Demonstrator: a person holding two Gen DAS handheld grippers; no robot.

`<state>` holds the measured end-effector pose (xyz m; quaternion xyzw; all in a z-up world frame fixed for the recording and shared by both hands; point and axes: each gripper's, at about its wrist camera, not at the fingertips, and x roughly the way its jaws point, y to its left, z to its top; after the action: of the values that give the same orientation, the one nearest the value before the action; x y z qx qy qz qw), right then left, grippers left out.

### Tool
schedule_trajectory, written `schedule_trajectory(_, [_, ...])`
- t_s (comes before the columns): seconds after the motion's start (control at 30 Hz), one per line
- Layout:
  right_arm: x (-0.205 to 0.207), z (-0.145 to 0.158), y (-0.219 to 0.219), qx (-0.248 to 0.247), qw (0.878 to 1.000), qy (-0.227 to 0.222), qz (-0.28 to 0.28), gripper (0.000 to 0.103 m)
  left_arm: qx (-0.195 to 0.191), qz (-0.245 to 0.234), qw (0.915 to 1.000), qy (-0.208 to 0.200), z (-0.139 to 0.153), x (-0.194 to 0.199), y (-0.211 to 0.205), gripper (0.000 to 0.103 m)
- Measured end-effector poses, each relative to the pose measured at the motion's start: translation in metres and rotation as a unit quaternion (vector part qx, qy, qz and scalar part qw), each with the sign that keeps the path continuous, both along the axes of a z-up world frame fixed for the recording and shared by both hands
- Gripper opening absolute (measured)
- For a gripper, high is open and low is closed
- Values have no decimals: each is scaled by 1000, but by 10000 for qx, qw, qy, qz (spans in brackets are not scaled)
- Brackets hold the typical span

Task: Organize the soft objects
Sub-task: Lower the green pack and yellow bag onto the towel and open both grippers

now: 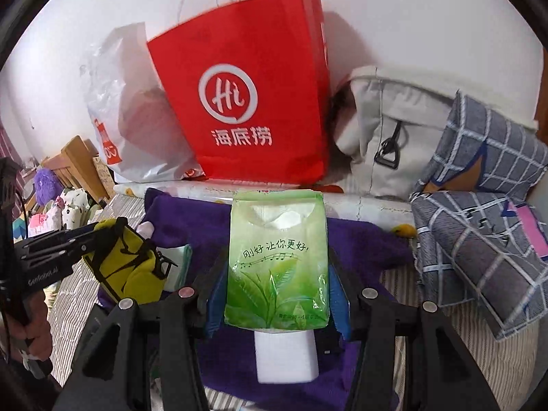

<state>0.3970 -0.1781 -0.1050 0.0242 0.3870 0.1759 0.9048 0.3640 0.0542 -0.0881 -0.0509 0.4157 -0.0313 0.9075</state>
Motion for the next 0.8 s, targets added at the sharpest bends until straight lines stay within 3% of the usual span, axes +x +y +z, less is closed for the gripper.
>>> schedule_trajectory(0.27, [33,-40,5,-152,9972,724,134,51,61,-163,9996,217,-22,17,-14,26])
schedule_trajectory(0.63, [48,-62,-2,-175,9942,1054,112,52,153,-318,9982,483,-44,35,-28,26])
schedule_trajectory(0.8, [51,-67,-2,-146,9924,1210,172,66,168,-369,9973,607,-50,39,-31,28])
